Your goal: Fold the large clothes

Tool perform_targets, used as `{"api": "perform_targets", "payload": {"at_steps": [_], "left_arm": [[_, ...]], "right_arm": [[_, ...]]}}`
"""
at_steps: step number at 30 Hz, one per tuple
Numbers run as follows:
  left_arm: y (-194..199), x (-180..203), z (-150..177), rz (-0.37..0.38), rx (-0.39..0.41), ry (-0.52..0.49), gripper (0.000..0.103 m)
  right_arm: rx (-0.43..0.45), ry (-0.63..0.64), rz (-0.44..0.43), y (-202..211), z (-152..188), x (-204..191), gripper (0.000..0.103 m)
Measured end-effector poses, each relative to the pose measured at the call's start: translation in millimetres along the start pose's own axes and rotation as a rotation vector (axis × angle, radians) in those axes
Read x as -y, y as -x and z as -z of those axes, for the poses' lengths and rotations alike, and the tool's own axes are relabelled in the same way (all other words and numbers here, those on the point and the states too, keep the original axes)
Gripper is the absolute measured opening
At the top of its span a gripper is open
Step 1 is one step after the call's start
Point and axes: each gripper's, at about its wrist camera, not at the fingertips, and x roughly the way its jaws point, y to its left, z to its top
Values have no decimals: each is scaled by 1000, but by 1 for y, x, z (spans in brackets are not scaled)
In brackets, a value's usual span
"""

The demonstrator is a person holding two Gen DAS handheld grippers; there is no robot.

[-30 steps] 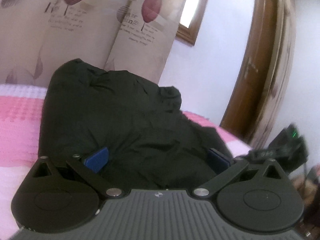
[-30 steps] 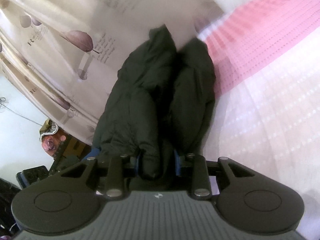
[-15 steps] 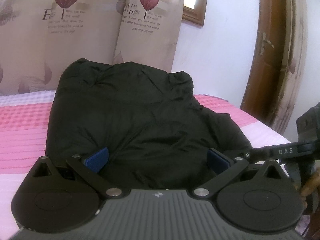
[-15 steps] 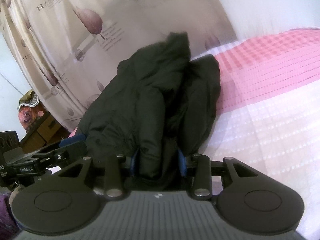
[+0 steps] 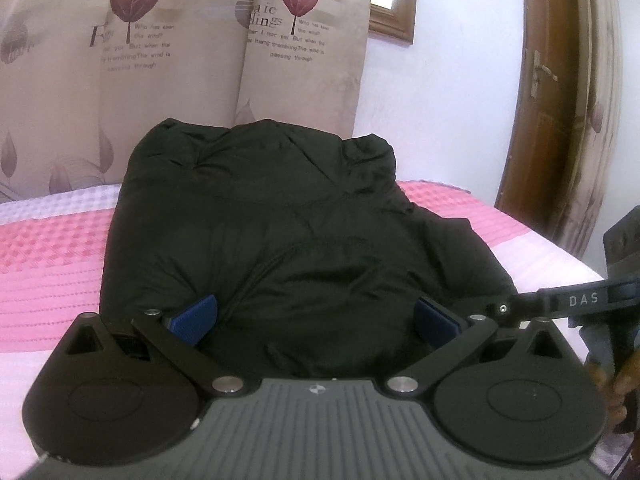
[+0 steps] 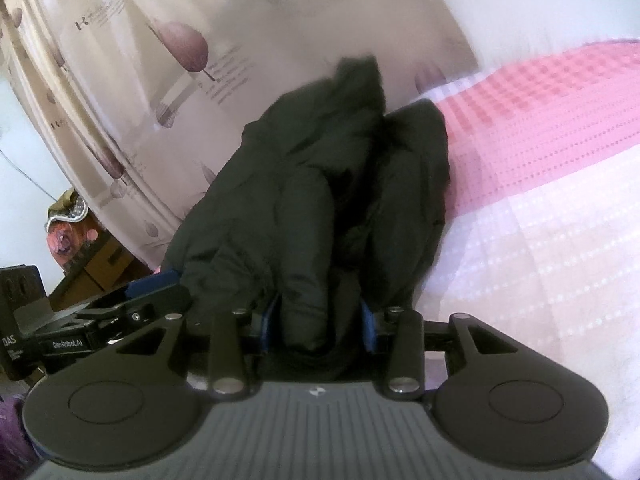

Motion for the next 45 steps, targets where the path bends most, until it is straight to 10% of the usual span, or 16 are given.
{"api": "perform_targets", "payload": {"at_steps": [14, 35, 38, 41, 45], "left_arm": [[6, -4, 2, -55, 25, 15, 103], [16, -42, 27, 52, 69, 133, 103], [32, -42, 21, 23, 102, 147, 103], [42, -53, 11, 0, 120, 178, 103], [45, -82, 0, 18, 125, 268, 103]], "right_arm": [[2, -17, -15, 1, 2, 3, 40], [-27, -25, -35, -6, -2, 13, 46], [-7, -23, -55, -3, -1, 13, 58], [12, 7, -33, 1, 0, 6, 98], [42, -21, 7, 6, -1, 10, 103]]}}
